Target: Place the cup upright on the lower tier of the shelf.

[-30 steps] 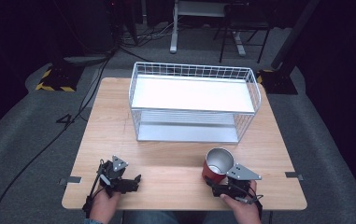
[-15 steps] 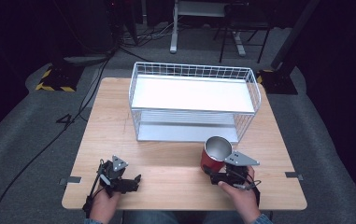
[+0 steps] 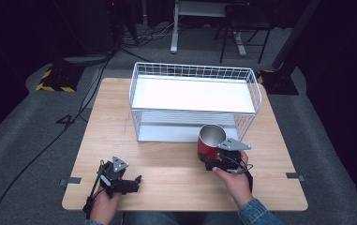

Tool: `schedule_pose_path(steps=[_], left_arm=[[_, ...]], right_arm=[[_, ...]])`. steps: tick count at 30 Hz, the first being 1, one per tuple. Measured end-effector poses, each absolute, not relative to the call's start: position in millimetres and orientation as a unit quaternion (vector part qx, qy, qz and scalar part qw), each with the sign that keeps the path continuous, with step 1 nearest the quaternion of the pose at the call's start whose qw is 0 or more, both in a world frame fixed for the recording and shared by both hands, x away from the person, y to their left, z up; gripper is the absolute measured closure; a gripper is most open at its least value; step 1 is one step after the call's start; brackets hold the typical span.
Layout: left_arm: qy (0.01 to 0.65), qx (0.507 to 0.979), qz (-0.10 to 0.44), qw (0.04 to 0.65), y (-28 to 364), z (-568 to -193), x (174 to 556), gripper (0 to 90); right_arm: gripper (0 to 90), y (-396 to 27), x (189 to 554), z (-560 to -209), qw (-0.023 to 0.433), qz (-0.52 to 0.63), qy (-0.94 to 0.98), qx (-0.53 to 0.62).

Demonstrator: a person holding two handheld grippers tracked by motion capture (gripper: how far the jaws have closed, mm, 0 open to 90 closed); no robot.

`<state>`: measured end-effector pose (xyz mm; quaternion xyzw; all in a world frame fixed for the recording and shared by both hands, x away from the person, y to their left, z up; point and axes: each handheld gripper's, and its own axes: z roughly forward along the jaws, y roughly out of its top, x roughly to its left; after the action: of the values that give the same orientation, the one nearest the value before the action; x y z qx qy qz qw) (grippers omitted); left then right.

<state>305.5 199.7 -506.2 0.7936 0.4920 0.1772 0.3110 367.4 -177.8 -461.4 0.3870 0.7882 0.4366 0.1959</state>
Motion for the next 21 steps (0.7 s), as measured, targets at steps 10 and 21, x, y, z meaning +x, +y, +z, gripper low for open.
schedule_pose_path(steps=[10,21], left_arm=[[0.497,0.790,0.180,0.310,200.0,-506.3,305.7,0.1],[0.507,0.784,0.181,0.309,199.5,-506.4,306.8,0.1]], right_arm=[[17.4,-163.7,392.9,-456.0,0.201,0.436,0.782,0.397],[17.3,-147.0,419.7,-454.3,0.208,0.444,0.772,0.404]])
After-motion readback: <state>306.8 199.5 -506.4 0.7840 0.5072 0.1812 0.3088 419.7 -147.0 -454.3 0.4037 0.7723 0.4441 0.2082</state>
